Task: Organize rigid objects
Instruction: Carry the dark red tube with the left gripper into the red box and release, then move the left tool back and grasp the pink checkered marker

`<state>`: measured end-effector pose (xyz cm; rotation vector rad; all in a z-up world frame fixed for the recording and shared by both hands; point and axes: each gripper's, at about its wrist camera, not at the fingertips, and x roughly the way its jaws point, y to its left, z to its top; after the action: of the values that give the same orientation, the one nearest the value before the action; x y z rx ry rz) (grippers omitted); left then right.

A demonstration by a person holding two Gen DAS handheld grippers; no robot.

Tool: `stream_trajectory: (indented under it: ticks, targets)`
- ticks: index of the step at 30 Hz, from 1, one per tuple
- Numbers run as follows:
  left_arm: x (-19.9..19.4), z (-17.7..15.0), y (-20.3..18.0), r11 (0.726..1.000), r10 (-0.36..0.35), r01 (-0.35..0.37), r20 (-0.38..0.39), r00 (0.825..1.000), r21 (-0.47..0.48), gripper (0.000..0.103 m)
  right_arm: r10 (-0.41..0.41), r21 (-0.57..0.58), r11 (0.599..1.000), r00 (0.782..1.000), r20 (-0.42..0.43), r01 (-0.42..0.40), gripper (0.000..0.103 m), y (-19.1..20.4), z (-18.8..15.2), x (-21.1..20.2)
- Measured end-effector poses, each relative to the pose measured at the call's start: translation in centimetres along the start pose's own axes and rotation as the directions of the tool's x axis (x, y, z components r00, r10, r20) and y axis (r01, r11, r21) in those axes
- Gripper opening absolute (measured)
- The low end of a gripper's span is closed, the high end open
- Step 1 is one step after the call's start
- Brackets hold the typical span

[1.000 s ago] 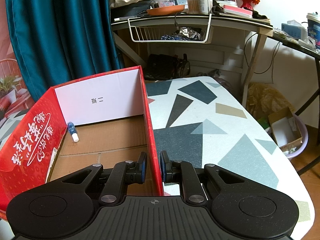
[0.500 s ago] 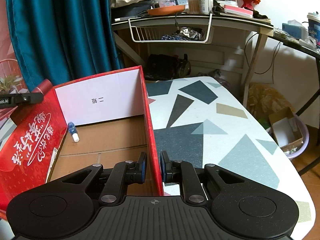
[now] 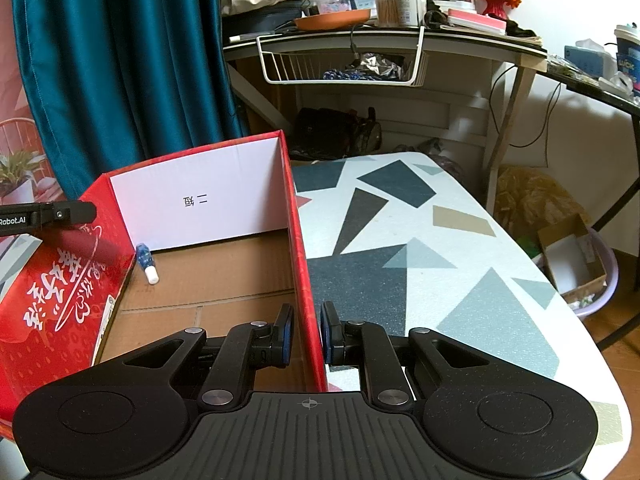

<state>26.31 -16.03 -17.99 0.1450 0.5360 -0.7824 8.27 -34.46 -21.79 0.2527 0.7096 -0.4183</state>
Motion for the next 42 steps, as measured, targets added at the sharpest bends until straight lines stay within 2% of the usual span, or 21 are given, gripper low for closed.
stream_trajectory:
  ticks: [7, 11, 14, 20, 27, 32, 37, 42]
  targets:
    - [-1.1, 0.2, 0.4, 0.999, 0.009, -0.007, 0.040, 0.999, -0.036, 0.030, 0.000, 0.000, 1.000, 1.000, 0.000, 0.000, 0.014, 0.0, 0.0, 0.0]
    - [-2.3, 0.4, 1.0, 0.999, 0.026, -0.024, 0.062, 0.998, -0.047, 0.042, 0.001, 0.000, 1.000, 1.000, -0.001, -0.001, 0.014, 0.0, -0.1, 0.1]
    - [-3.5, 0.2, 1.9, 0.997, 0.053, -0.048, 0.069, 0.996, -0.061, 0.043, 0.001, 0.001, 1.000, 1.000, -0.001, -0.001, 0.014, 0.0, -0.1, 0.1]
    - [-5.2, -1.9, 3.7, 0.988, 0.135, -0.135, 0.002, 0.991, -0.071, 0.043, 0.003, 0.004, 1.000, 1.000, 0.002, -0.003, 0.014, 0.1, -0.2, 0.0]
    - [-7.5, -5.5, 5.2, 0.975, 0.175, -0.184, -0.080, 0.981, -0.127, 0.043, 0.004, 0.006, 1.000, 1.000, 0.004, -0.004, 0.014, 0.1, -0.2, -0.1]
    - [-8.5, -7.7, 4.8, 0.975, 0.173, -0.188, -0.124, 0.977, -0.119, 0.027, 0.003, 0.005, 1.000, 1.000, 0.004, -0.003, 0.014, 0.1, -0.2, -0.1]
    - [-8.7, -9.8, 4.4, 0.980, 0.135, -0.156, -0.169, 0.976, -0.122, 0.022, 0.004, 0.005, 1.000, 1.000, 0.004, -0.004, 0.014, 0.1, -0.2, -0.1]
    - [-8.3, -11.4, 4.1, 0.980, 0.114, -0.144, -0.205, 0.972, -0.139, 0.022, 0.004, 0.004, 1.000, 1.000, 0.003, -0.004, 0.014, 0.1, -0.2, -0.1]
